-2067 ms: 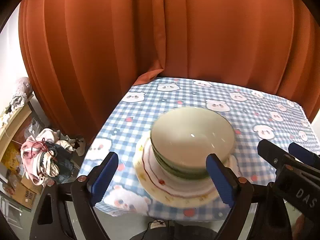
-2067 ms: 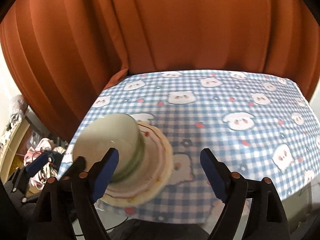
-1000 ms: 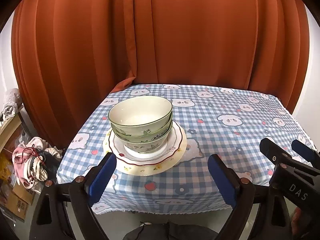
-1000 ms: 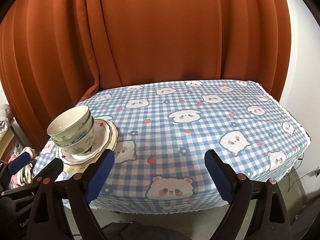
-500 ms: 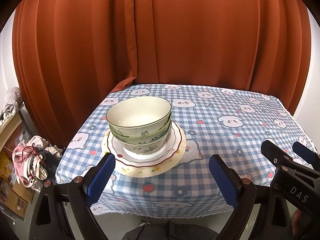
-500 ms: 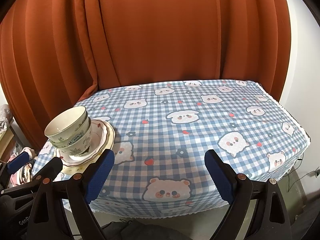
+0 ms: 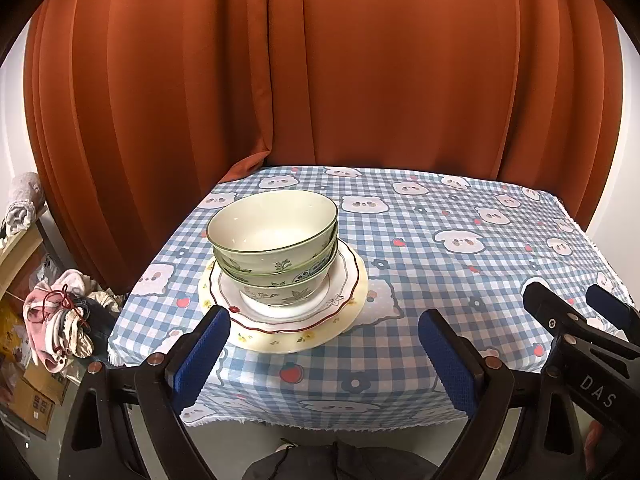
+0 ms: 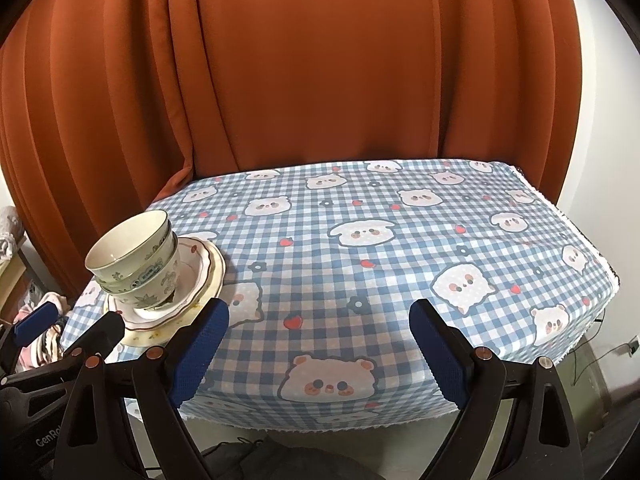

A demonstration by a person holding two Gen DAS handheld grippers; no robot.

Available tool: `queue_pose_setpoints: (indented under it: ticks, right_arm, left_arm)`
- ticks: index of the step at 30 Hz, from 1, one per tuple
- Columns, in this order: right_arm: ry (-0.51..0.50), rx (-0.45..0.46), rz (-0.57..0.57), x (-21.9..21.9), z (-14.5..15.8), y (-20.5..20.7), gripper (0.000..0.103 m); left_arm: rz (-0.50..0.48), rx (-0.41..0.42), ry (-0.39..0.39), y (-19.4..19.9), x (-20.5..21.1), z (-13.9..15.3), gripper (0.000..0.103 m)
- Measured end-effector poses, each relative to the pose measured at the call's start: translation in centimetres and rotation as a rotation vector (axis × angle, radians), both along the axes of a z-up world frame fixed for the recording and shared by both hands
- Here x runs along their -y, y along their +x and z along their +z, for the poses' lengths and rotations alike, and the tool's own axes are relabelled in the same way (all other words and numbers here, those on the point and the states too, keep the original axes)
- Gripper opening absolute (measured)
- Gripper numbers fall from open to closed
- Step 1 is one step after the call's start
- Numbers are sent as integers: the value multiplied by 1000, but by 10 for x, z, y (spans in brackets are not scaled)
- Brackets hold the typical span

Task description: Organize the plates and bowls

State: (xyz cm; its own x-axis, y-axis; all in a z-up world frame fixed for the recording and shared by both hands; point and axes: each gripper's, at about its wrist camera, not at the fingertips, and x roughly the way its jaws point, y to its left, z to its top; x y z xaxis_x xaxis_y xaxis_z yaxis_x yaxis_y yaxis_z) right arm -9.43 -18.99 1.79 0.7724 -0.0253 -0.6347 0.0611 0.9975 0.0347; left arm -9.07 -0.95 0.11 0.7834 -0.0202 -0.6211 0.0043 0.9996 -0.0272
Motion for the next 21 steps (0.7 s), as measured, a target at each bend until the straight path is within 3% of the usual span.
queue_pose_setpoints:
  ticks: [21]
  right_arm:
    - [-1,-9,2,4,-1,2,94]
  left_arm:
    - [16,-3,-10,2,6,-1,99]
